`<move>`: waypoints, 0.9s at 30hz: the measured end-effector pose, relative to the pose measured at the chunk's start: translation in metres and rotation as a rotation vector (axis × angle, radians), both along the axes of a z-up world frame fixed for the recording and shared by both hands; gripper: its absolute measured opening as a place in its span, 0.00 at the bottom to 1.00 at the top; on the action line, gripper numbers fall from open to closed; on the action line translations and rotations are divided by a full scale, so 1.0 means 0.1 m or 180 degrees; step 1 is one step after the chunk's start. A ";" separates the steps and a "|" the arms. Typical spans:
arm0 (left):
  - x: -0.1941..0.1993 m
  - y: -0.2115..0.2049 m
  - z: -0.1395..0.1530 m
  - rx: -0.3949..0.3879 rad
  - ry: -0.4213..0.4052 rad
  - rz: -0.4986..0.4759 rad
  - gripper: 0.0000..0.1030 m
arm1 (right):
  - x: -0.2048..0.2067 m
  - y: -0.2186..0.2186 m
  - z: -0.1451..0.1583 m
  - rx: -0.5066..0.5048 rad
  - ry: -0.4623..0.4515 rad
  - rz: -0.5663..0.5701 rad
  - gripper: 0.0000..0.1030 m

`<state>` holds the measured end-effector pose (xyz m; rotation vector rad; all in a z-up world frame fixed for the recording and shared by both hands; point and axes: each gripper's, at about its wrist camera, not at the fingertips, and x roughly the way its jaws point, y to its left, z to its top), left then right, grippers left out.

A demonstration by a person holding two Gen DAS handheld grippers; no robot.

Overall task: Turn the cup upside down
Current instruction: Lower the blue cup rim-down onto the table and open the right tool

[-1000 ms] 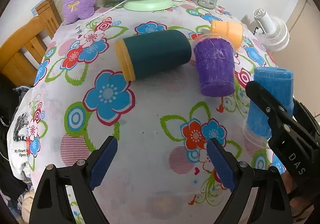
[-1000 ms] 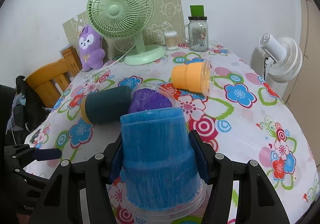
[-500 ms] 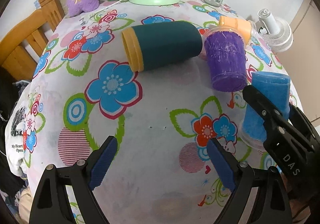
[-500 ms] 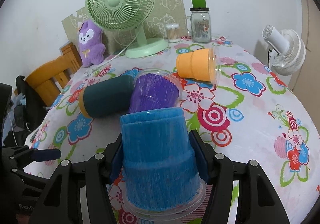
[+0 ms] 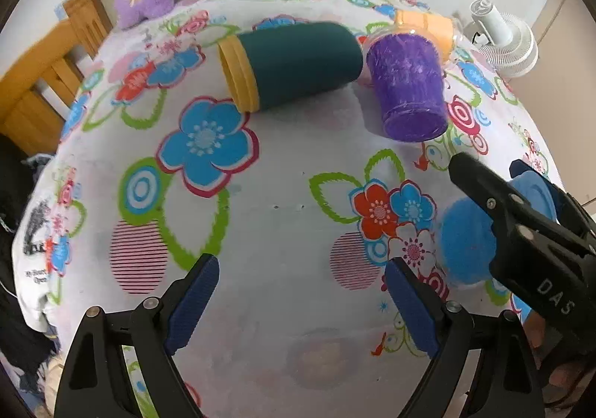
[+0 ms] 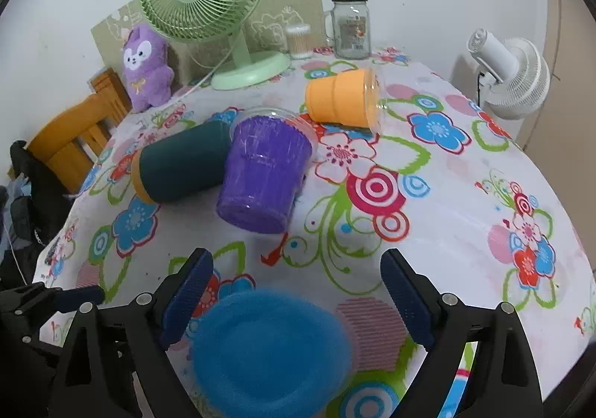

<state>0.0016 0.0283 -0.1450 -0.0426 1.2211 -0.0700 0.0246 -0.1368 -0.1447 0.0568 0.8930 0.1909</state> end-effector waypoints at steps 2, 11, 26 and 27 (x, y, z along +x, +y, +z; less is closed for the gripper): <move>-0.03 -0.01 0.07 -0.0016 -0.0035 -0.0022 0.90 | -0.03 -0.01 0.05 -0.0001 0.0035 -0.0002 0.91; -0.20 -0.11 0.20 0.0020 -0.0125 0.0111 0.90 | -0.16 -0.16 0.27 -0.0014 0.0055 0.0233 0.91; -0.61 -0.44 0.41 0.0124 -0.0560 0.0763 0.90 | -0.41 -0.69 0.48 0.0070 -0.0127 0.0625 0.91; -0.63 -0.46 0.42 0.0117 -0.0580 0.0789 0.90 | -0.43 -0.72 0.49 0.0061 -0.0143 0.0637 0.92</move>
